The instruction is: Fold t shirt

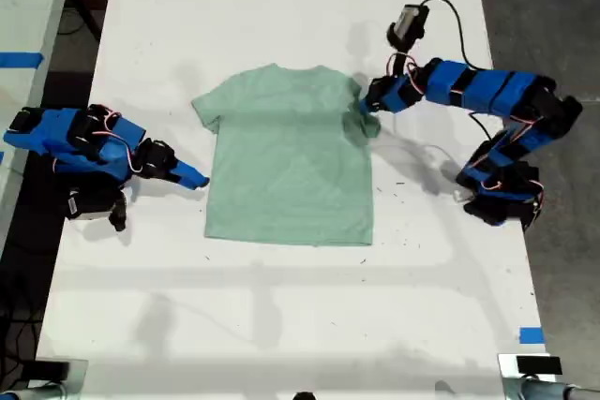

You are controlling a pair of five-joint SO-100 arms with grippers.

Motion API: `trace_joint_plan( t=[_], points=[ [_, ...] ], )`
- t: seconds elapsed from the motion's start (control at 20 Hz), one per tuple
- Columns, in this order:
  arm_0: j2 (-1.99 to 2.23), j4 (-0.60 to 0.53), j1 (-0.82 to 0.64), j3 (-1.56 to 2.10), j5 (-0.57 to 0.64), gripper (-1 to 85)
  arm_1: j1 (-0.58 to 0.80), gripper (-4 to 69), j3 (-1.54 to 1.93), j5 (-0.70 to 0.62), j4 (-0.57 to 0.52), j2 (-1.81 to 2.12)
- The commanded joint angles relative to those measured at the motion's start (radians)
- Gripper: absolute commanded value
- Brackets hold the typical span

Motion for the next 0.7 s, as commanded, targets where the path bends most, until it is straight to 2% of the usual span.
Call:
trace_joint_plan(
  t=[0.0, 0.15, 0.3, 0.65],
  points=[
    [0.008, 0.003, 0.008, 0.006, 0.005, 11.5, -0.156, 1.9, -0.155, 0.021, -0.101, 0.011],
    [0.008, 0.003, 0.008, 0.006, 0.005, 11.5, -0.252, 1.9, -0.242, 0.038, -0.196, -0.098],
    [0.008, 0.003, 0.008, 0.006, 0.005, 11.5, -0.299, 1.9, -0.319, 0.049, -0.245, -0.206],
    [0.008, 0.003, 0.008, 0.006, 0.005, 11.5, -0.354, 1.9, -0.420, 0.051, -0.195, -0.258]
  ],
)
